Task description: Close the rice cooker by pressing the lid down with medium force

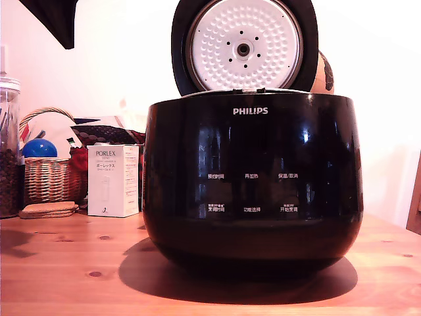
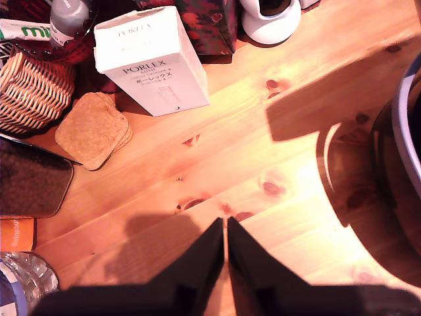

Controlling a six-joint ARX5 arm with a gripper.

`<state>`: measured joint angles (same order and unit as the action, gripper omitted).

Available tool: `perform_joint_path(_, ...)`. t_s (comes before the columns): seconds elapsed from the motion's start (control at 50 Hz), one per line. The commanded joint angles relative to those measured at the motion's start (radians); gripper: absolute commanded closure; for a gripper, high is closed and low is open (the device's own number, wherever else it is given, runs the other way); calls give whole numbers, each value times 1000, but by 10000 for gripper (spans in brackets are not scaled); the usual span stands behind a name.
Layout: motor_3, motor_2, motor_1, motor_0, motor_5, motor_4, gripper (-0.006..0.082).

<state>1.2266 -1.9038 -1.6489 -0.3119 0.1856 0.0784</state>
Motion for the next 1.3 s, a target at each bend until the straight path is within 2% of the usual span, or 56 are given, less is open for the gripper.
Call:
perform_joint_path(0.0, 1, 2, 15, 24, -3, -3, 786)
perform_joint_path(0.36, -1, 2, 15, 24, -3, -3, 786)
perform_joint_path(0.44, -46, 2, 15, 24, -2, -8, 786)
perform_joint_path(0.6, -224, 1, 15, 26, -7, -145, 786)
perform_joint_path(0.8, -383, 2, 6, 31, -34, -266, 786)
perform_joint_path(1.0, -527, 1, -35, 31, -108, -428, 786)
perform_joint_path(1.28, -671, -14, -157, 18, -182, -559, 786)
